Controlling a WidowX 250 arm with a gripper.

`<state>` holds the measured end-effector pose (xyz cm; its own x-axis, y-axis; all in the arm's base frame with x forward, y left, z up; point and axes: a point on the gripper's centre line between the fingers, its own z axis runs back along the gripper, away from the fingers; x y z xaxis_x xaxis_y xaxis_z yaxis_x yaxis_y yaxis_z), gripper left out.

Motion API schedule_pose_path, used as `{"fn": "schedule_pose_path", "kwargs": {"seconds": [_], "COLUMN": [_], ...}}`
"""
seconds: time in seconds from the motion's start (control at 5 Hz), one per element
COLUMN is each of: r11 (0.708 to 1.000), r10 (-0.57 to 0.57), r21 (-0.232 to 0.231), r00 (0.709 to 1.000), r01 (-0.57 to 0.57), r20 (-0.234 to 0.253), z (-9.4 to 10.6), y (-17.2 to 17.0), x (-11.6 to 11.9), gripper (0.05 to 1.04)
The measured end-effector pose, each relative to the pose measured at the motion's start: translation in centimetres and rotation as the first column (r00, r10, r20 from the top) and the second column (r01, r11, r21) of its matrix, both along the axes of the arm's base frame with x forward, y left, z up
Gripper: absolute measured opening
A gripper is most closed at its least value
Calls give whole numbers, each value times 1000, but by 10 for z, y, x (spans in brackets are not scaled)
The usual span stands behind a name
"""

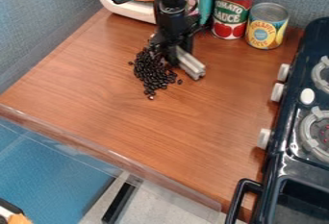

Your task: Sweep into pile

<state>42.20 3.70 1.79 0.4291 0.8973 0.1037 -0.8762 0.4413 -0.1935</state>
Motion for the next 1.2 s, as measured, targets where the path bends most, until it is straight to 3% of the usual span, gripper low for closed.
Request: {"fn": "schedule_pose_path", "kwargs": {"seconds": [1.0,1.2], "r11": [1000,1000], "r10": [-9,-29], "r21": [16,3], "r00": [1000,999], "r01": [9,29], "r20": [-17,40], "z": [-1,14], "y": [2,-4], "x": [-21,-4], "gripper": [386,386]}}
